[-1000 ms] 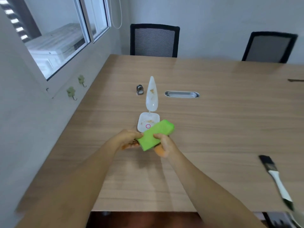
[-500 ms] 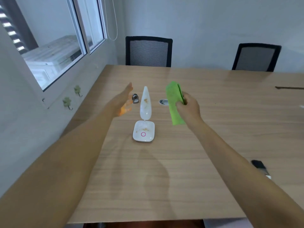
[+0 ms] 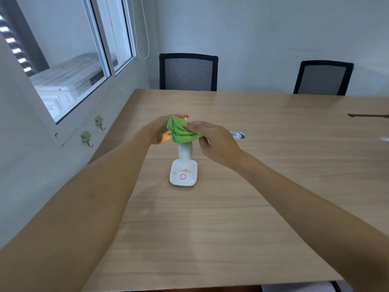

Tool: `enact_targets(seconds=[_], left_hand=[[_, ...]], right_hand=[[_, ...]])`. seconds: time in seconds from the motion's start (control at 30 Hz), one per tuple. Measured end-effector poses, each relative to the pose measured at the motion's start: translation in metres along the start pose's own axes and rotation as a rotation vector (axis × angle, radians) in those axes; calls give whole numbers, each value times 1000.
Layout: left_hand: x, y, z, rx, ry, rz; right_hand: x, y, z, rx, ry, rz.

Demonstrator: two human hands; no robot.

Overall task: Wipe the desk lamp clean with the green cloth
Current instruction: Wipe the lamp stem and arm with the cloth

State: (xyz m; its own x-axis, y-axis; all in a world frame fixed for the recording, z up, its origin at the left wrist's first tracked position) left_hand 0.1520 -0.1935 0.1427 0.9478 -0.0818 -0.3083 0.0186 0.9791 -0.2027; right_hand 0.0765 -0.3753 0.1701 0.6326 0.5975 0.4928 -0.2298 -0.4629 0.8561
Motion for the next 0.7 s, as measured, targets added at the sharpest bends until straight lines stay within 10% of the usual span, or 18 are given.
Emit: enact_targets(seconds=[0.37,0.7], left_hand=[[-3,-1,5,115,-25,22],[-5,-5,8,143,-66,40]], right_hand=[[-67,8,-17,-172,380,77],[-24,-1,3,-100,118,45]])
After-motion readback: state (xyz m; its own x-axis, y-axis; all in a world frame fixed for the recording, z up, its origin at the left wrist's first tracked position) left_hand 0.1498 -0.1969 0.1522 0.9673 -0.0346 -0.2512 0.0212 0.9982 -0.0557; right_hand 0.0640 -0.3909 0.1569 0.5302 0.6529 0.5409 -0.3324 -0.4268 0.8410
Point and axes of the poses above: each hand's wrist, its own x-axis towards the middle knuckle, its own y-axis out of the back of the hand, z = x × y, the point moved 1 cm from there along x, towards the middle knuckle, and after that the axes turned 11 degrees about -x, right-handed, at the moved point
